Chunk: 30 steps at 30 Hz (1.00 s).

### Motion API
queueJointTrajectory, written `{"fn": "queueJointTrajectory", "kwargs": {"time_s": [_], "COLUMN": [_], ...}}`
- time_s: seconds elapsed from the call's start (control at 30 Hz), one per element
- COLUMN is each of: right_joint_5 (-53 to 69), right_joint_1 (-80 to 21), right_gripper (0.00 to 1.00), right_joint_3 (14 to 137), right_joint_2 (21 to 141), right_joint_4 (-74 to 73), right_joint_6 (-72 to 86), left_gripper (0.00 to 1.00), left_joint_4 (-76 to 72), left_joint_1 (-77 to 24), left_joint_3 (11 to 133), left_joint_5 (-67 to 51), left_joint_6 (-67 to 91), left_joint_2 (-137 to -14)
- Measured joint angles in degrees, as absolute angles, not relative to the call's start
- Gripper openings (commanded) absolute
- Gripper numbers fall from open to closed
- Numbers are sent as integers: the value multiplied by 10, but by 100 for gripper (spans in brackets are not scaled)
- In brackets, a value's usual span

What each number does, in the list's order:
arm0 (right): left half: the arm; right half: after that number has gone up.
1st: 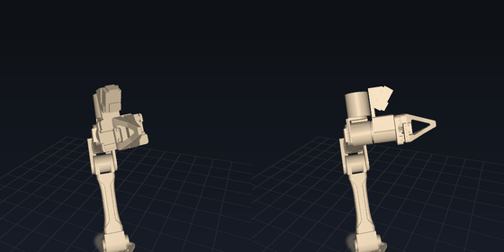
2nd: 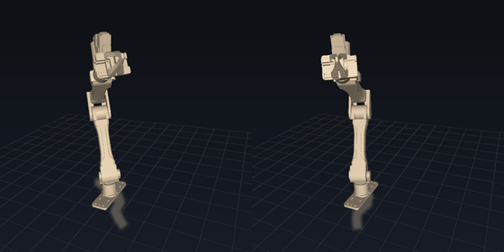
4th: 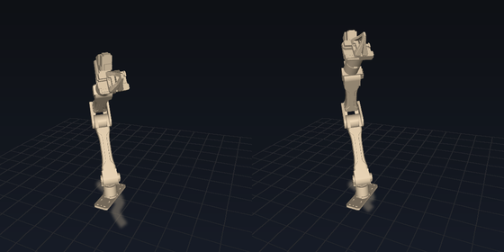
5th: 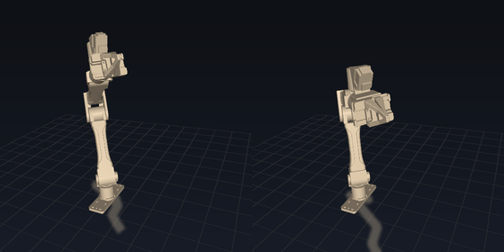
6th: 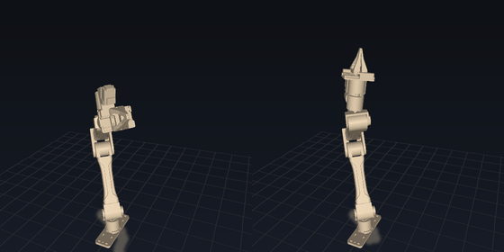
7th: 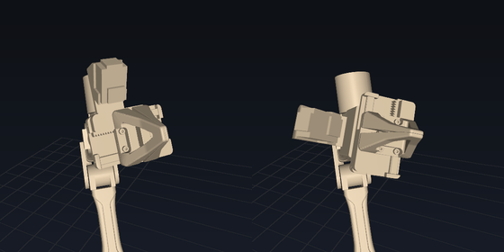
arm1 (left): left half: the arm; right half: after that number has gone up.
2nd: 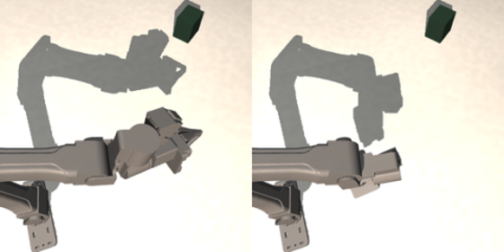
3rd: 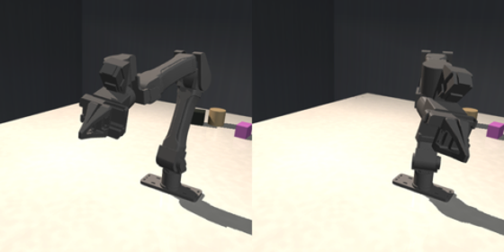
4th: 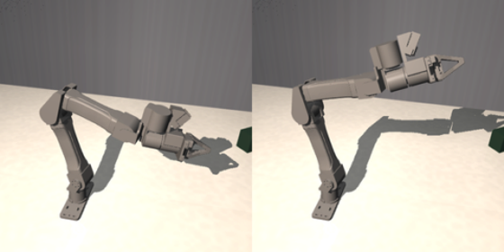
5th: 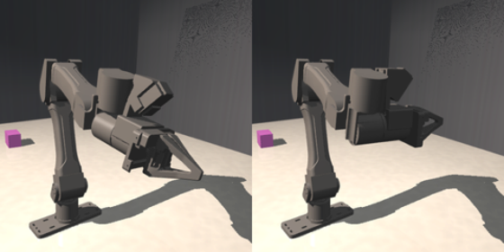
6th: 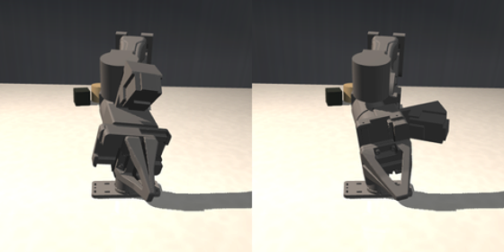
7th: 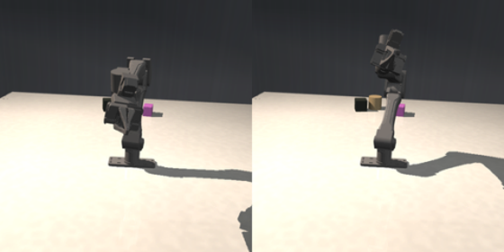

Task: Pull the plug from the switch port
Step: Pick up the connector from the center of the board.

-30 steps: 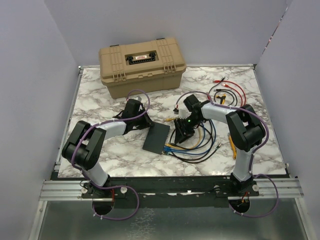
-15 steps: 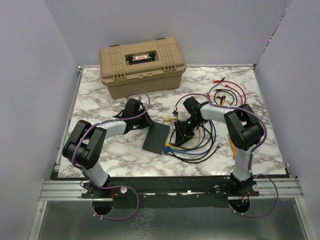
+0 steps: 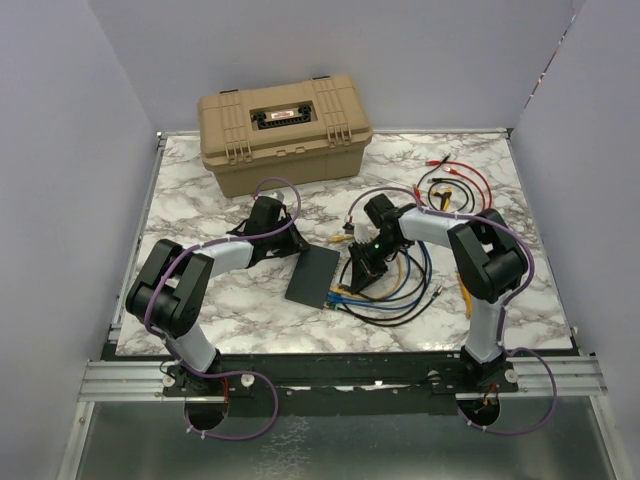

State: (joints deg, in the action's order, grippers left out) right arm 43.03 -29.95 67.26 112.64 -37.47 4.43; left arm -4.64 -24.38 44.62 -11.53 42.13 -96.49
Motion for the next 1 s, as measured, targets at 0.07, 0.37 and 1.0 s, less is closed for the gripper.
{"fn": "queueJointTrajectory", "kwargs": {"time_s": [0.07, 0.37, 1.0], "right_joint_5": [415, 349, 344], "right_joint_1": [-300, -300, -276], "right_gripper": [13, 10, 0], "right_joint_3": [673, 706, 873], "right_joint_2": [1118, 1064, 1008], "right_joint_4": [-376, -389, -411], "right_joint_6": [44, 47, 86], "left_gripper": [0, 0, 0], "left_joint_4": [-46, -46, -46], "left_joint_1": [-244, -244, -244], "left_joint_3": [446, 446, 449], "left_joint_5": [-115, -116, -118], "left_joint_6": [421, 421, 409], "left_joint_2": [-965, -965, -966]}}
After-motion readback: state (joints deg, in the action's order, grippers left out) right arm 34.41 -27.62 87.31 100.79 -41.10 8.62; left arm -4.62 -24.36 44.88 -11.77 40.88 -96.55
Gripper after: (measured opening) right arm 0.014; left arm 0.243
